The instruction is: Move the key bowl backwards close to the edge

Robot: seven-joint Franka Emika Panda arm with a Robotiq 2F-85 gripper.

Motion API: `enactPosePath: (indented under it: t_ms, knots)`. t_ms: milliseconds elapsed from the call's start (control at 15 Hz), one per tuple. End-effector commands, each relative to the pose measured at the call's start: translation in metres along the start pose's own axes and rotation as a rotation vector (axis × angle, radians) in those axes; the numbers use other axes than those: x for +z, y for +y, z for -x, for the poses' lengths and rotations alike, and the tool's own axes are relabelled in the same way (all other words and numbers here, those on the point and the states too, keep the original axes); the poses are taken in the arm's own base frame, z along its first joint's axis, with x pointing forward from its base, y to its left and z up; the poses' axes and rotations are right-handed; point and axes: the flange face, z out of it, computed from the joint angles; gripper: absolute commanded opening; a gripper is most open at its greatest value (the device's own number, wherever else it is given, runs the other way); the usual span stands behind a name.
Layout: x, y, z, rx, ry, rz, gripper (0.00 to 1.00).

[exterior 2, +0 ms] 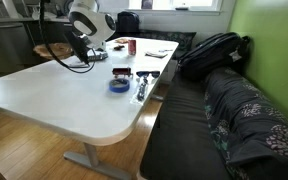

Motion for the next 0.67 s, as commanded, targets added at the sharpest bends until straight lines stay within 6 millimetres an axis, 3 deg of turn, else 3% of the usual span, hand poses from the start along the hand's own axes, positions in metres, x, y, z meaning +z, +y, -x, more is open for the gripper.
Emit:
enactPosePath:
  t_ms: [0,267,600]
  knots:
    - [-0.059,-0.010,0.011,0.016,0.189,-0.059,0.02]
    - [-0.135,0.017,0.031,0.143,0.393,-0.012,0.02]
    - [-0.203,0.048,0.069,0.310,0.639,0.023,0.02]
